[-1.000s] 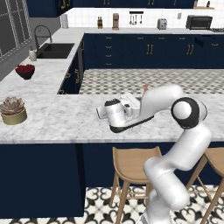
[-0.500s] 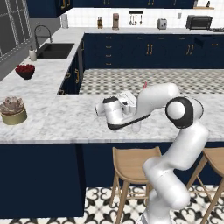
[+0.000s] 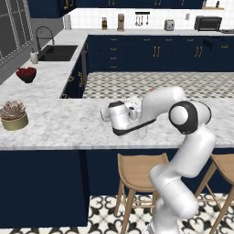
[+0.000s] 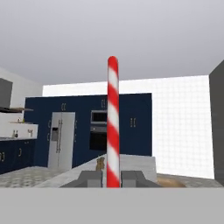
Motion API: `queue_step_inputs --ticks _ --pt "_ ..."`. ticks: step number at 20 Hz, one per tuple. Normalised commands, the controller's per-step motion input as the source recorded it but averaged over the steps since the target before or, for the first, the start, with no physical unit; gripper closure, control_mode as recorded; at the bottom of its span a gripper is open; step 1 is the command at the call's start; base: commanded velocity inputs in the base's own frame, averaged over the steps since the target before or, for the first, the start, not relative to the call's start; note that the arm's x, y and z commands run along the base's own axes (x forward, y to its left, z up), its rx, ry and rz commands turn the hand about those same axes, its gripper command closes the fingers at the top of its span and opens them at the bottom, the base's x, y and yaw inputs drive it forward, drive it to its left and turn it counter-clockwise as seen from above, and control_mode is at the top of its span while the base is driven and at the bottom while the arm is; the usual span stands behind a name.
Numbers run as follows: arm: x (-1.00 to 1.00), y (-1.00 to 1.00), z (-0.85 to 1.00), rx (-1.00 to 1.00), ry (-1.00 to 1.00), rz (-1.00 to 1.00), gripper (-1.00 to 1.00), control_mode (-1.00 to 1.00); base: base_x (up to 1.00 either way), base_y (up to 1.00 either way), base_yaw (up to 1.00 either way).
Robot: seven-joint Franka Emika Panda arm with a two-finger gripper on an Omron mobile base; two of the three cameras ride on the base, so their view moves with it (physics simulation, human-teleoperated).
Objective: Take a straw from the drawer in front and place it inside the glass cup on the dining counter.
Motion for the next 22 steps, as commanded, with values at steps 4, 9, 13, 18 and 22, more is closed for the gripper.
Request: queue_step_inputs --ticks 4,9,13,18,22 --pt "0.0 -0.2 -0.16 0.01 -0.09 -0.05 1.0 -1.0 0.0 0.0 0.0" --pt "0.0 -0.03 -0.44 0.0 -0.08 -0.02 1.0 -1.0 0.0 0.0 0.0" --pt "0.0 0.16 -0.32 0.0 -0.11 0.0 1.0 -1.0 0.0 0.0 0.0" --pt "0.01 0.17 -0.27 0.0 -0.14 0.0 1.0 -1.0 0.0 0.0 0.0" --pt "0.0 0.01 -0.25 0.0 -0.17 0.0 1.0 -1.0 0.0 0.0 0.0"
